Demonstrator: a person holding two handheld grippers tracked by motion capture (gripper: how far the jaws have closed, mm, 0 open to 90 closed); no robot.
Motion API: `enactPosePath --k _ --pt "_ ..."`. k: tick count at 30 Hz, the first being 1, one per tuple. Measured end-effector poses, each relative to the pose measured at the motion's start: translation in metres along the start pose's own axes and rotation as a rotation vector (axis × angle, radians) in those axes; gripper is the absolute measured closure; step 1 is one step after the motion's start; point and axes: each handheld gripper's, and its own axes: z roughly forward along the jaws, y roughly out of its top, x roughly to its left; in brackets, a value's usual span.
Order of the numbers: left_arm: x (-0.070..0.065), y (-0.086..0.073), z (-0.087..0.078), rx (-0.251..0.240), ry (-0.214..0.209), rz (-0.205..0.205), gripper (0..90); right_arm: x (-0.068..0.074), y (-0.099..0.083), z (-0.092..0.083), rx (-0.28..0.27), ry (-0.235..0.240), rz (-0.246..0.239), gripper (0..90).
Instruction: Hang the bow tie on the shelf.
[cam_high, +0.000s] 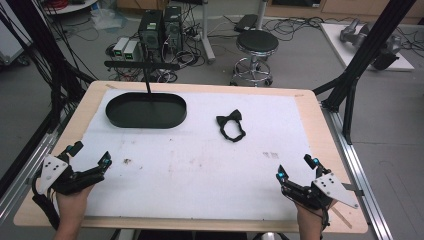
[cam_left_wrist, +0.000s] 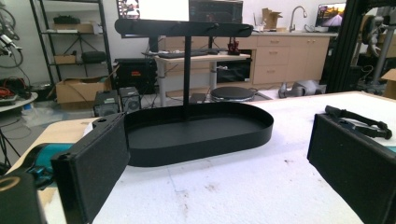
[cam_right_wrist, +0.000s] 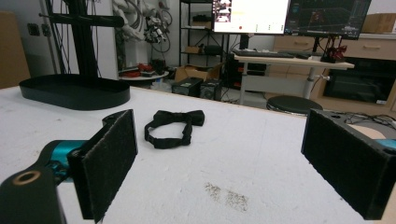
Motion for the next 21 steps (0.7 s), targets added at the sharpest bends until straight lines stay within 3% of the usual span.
enactPosePath --k 8,9,13,17,18,21 --pt "0.002 -0.001 0.0 0.004 0.003 -0.006 6.1 -0.003 0.003 0.003 0.029 0.016 0.016 9.8" --pt "0.002 -0.001 0.001 0.004 0.003 -0.008 6.1 -0.004 0.005 0.005 0.032 0.018 0.048 9.8" --pt "0.001 -0.002 0.002 0.007 -0.001 -0.009 6.1 -0.001 0.014 0.013 0.076 0.063 0.095 9.8" --pt "-0.001 -0.003 0.004 0.014 -0.005 -0.007 6.1 0.009 0.019 0.022 0.108 0.115 0.04 9.8" --pt "-0.002 -0.004 0.005 0.018 -0.01 -0.004 6.1 0.017 0.023 0.03 0.132 0.134 -0.011 9.8" --pt "-0.004 -0.004 0.006 0.019 -0.013 -0.002 6.1 0.024 0.028 0.041 0.135 0.169 -0.018 9.9"
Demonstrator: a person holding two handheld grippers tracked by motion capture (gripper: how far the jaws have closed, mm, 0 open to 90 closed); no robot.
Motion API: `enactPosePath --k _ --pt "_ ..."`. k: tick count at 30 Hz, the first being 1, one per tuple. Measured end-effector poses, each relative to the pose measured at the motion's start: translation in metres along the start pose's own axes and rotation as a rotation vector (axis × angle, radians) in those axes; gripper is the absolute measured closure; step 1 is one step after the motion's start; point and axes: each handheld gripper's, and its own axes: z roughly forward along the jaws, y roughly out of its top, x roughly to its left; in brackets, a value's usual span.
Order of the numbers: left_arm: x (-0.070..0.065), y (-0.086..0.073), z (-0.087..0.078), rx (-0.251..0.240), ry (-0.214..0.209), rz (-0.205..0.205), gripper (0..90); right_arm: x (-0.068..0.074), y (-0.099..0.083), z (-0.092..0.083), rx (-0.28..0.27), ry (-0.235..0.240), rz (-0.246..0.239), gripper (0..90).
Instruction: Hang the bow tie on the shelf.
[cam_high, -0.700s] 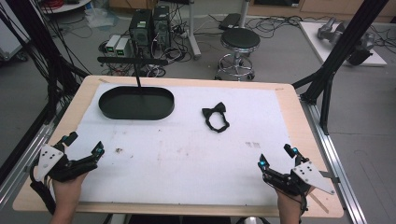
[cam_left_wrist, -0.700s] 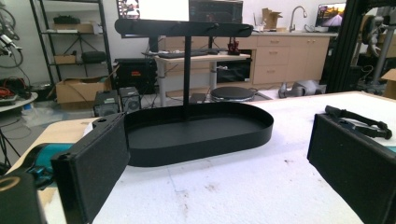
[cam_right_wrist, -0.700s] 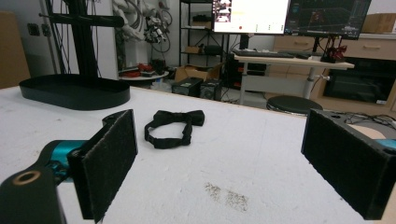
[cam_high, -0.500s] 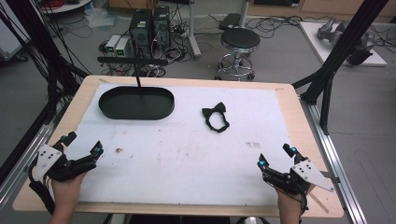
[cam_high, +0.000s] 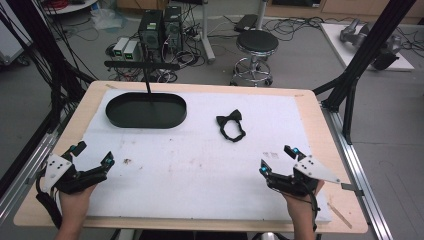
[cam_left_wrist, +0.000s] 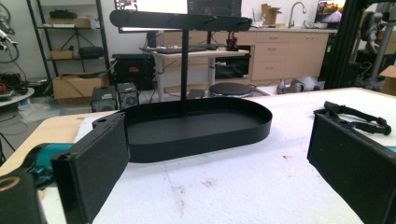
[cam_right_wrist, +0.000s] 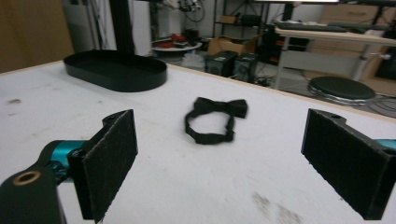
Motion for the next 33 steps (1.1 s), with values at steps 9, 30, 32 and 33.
enactPosePath --k 9,30,32,33 --pt "0.001 -0.002 0.001 0.009 0.0 -0.006 6.1 0.017 0.03 0.05 0.035 0.062 -0.051 9.9" --pt "0.004 -0.003 0.001 0.014 -0.002 -0.018 6.1 0.018 0.038 0.165 0.274 0.093 -0.011 16.8" --pt "0.003 -0.003 0.001 0.014 -0.004 -0.019 6.2 0.019 0.032 0.172 0.307 0.083 -0.002 20.6" --pt "0.003 -0.003 0.001 0.014 -0.004 -0.019 6.2 0.019 0.029 0.176 0.318 0.081 -0.005 21.3"
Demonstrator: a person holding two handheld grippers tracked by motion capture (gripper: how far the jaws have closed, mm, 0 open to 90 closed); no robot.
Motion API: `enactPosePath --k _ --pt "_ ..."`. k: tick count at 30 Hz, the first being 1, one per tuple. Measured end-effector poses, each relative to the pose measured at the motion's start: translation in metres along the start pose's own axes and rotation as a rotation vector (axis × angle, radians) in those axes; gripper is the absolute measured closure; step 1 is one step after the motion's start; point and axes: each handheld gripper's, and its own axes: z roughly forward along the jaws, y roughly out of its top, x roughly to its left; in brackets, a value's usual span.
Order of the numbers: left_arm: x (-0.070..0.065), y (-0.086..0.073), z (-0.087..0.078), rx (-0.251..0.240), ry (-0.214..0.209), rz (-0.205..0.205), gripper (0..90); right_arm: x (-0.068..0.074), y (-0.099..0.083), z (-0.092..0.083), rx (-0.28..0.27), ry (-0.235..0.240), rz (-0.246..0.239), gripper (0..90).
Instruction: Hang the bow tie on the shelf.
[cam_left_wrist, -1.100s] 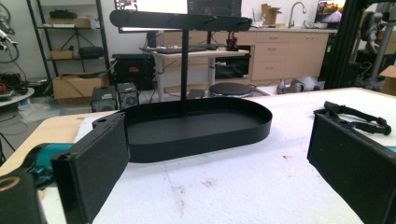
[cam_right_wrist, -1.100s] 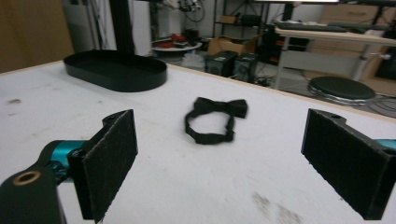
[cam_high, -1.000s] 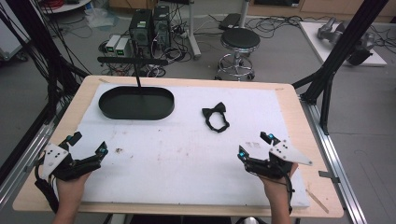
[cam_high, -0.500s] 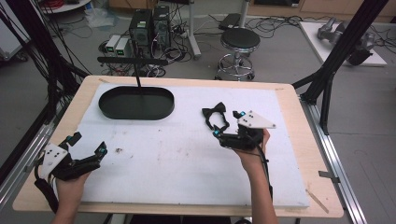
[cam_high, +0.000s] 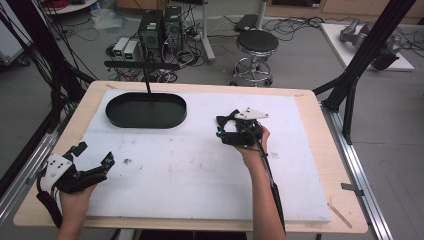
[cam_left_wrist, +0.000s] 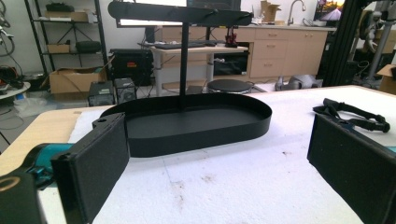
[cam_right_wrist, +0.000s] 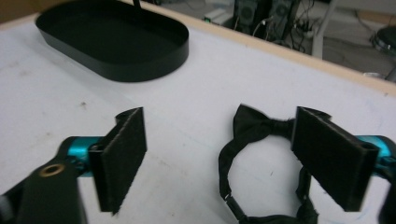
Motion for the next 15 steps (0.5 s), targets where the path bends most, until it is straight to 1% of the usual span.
enactPosePath --k 1,2,3,4,6,8,10,12,15 --pt "0.0 0.0 0.0 0.001 0.0 0.001 6.1 0.0 -0.001 0.004 0.008 0.001 0.003 22.2" --pt "0.0 0.0 -0.001 0.002 0.0 0.002 6.1 0.0 -0.001 0.004 0.008 0.001 0.003 22.2" --pt "0.001 0.0 -0.001 0.002 0.001 0.003 6.1 -0.001 -0.004 0.011 0.024 0.002 0.023 25.0" --pt "0.001 0.0 -0.002 0.0 0.002 0.0 6.1 -0.002 -0.006 0.014 0.029 0.003 0.036 25.7" --pt "0.001 0.0 -0.002 0.0 0.004 0.0 6.1 -0.002 -0.009 0.02 0.046 -0.001 0.044 29.2" --pt "0.002 0.0 -0.002 0.001 0.004 -0.002 6.1 -0.001 -0.011 0.026 0.069 -0.018 0.031 33.6" --pt "0.002 0.0 -0.002 0.002 0.003 -0.002 6.1 0.001 -0.014 0.032 0.097 -0.052 0.019 38.9" --pt "0.001 0.0 -0.003 0.005 -0.002 -0.005 6.1 0.002 -0.017 0.037 0.123 -0.069 0.023 43.0" --pt "0.001 0.0 -0.003 0.003 -0.007 -0.007 6.2 0.003 -0.021 0.043 0.145 -0.068 0.059 48.2"
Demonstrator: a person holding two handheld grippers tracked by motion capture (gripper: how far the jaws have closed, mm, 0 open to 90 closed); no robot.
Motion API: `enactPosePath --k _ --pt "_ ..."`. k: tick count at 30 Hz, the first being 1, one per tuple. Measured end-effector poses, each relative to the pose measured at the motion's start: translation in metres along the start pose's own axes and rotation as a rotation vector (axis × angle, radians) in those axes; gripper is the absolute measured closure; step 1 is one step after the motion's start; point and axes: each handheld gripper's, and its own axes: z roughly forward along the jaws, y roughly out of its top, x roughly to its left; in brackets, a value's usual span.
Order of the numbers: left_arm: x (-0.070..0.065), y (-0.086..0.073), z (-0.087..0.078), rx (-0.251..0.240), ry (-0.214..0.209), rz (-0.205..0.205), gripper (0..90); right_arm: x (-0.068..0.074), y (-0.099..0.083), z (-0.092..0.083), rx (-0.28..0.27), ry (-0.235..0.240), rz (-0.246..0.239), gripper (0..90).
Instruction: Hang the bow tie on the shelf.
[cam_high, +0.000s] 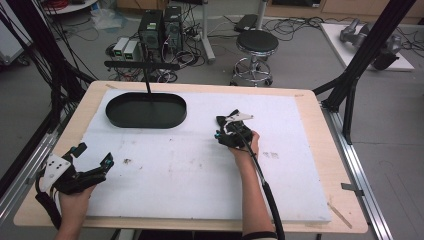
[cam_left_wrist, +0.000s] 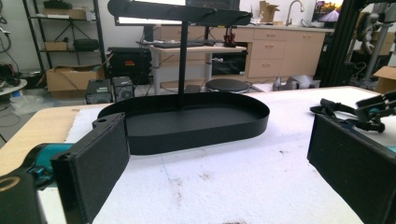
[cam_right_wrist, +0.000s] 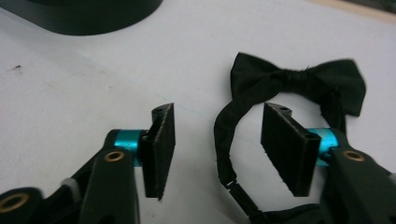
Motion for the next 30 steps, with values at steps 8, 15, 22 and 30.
enactPosePath --k 8,15,22,30 --pt "0.001 -0.001 0.0 0.0 0.004 -0.003 6.1 -0.007 -0.006 0.008 0.034 0.034 0.105 66.2" --pt "0.0 -0.001 -0.001 0.003 0.001 -0.001 6.2 -0.011 -0.009 0.009 0.061 0.011 0.137 81.8" --pt "0.001 -0.001 -0.001 0.0 0.001 -0.002 6.1 -0.007 -0.008 0.005 0.053 -0.004 0.074 87.2" --pt "0.001 0.0 -0.001 -0.001 0.001 -0.002 6.1 0.004 0.007 -0.021 -0.093 -0.022 -0.022 87.1"
